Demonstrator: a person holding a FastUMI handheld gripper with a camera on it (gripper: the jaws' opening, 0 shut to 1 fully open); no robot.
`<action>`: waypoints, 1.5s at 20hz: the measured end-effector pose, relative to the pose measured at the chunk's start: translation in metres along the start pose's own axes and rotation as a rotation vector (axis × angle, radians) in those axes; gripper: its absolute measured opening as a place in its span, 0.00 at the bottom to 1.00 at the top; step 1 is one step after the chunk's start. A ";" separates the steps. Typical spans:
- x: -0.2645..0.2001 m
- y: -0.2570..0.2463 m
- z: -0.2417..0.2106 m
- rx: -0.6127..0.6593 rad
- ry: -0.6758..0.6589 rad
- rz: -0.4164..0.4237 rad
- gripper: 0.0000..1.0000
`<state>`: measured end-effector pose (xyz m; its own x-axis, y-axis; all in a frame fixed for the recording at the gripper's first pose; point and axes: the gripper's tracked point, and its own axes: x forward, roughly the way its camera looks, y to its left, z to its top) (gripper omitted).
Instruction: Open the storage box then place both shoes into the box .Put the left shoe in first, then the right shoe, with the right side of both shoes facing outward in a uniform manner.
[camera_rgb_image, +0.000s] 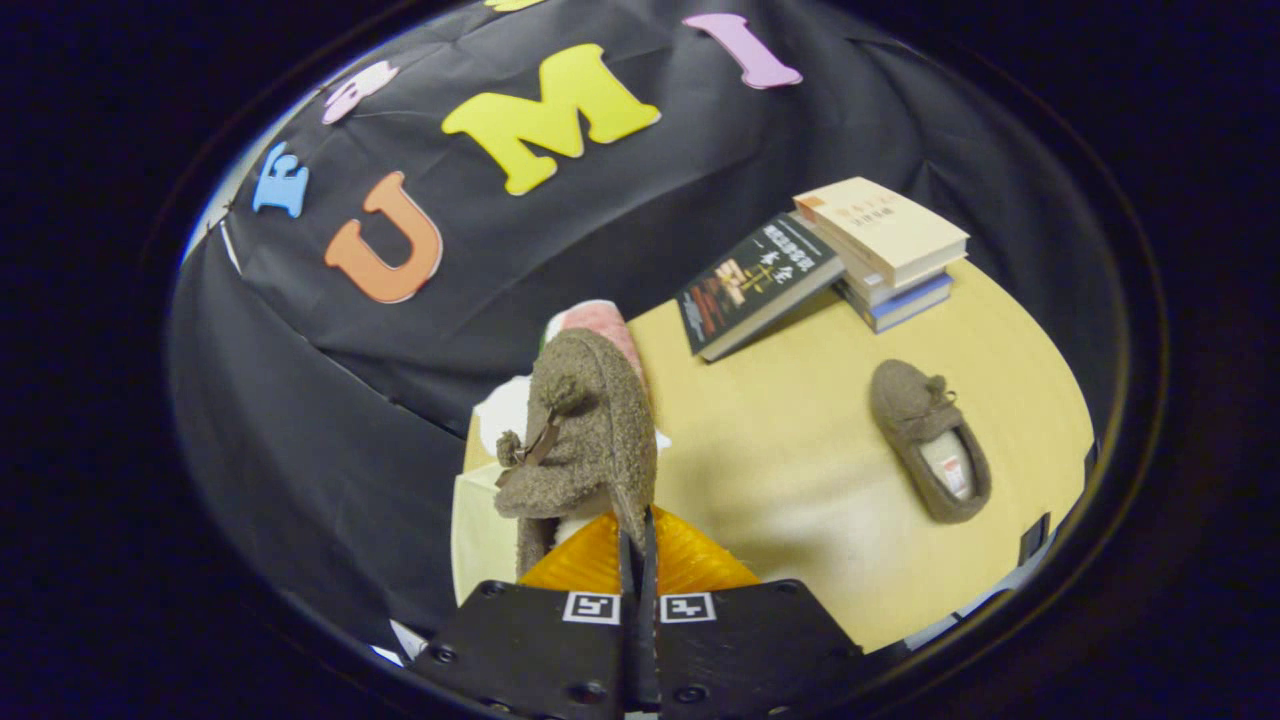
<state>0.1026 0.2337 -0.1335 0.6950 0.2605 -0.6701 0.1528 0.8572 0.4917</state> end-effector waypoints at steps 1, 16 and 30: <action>0.003 0.025 -0.001 -0.015 -0.005 0.013 0.00; 0.137 0.117 -0.160 -0.024 0.277 -0.115 0.00; 0.183 0.122 -0.189 -0.063 0.350 -0.108 0.47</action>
<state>0.1151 0.4699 -0.3013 0.3937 0.2940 -0.8710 0.1610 0.9108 0.3802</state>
